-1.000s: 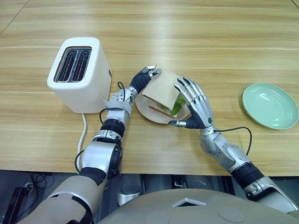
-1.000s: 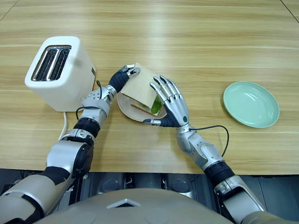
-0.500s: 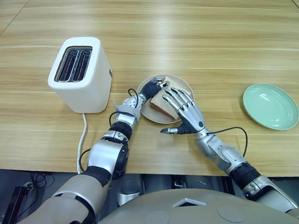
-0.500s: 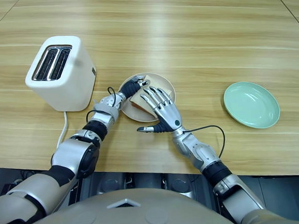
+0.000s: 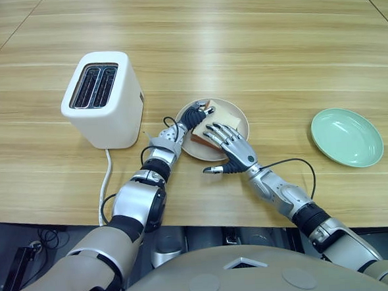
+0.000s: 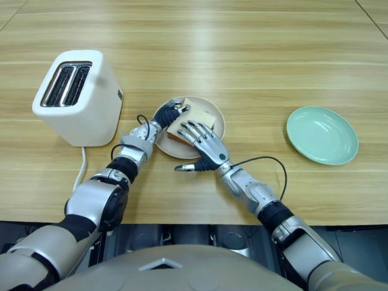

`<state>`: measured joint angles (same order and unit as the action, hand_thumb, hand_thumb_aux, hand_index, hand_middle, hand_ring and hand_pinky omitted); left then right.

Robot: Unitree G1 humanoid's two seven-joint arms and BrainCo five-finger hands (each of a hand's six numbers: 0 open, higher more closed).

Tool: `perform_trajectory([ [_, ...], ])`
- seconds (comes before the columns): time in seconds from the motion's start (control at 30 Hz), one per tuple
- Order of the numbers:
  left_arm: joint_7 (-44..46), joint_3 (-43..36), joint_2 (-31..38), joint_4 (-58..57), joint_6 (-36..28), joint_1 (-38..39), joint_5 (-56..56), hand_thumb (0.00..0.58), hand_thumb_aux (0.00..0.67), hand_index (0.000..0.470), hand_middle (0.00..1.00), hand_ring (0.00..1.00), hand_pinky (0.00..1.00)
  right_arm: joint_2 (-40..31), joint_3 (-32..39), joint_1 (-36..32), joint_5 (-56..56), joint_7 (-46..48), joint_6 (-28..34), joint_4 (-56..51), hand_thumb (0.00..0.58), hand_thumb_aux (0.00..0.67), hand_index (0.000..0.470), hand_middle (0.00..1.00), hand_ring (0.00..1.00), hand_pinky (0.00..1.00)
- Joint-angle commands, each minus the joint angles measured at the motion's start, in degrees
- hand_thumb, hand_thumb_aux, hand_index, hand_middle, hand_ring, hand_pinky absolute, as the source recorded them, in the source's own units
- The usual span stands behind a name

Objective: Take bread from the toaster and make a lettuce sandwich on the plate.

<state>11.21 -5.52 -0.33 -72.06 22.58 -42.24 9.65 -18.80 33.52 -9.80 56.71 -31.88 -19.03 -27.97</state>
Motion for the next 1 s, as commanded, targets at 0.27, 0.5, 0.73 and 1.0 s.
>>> perform_trajectory([
  [0.27,-4.4,-2.0,1.3,-1.0,1.2,-3.0,4.0,0.000,0.000,0.000,0.06,0.06,0.06,-0.5,4.4,1.7,-1.1,10.4,1.6,-10.2,0.000,0.000,0.000,0.00,0.00,0.00],
  [0.5,-9.8,-1.5,4.5,-0.8,2.3,-7.4,5.2,0.000,0.000,0.000,0.00,0.00,0.00,-0.7,4.8,1.6,-1.6,10.4,1.6,-10.4,0.000,0.000,0.000,0.00,0.00,0.00],
  [0.73,-11.4,0.6,7.3,-1.0,3.3,-10.0,4.0,0.000,0.000,0.000,0.00,0.00,0.00,-0.6,5.0,1.4,-1.7,10.2,1.6,-10.7,0.000,0.000,0.000,0.00,0.00,0.00],
  [1.0,-10.4,2.7,7.8,1.4,9.2,-9.1,1.7,0.000,0.000,0.000,0.00,0.00,0.00,-0.5,3.1,0.9,-3.0,6.5,0.1,-6.7,0.000,0.000,0.000,0.00,0.00,0.00],
])
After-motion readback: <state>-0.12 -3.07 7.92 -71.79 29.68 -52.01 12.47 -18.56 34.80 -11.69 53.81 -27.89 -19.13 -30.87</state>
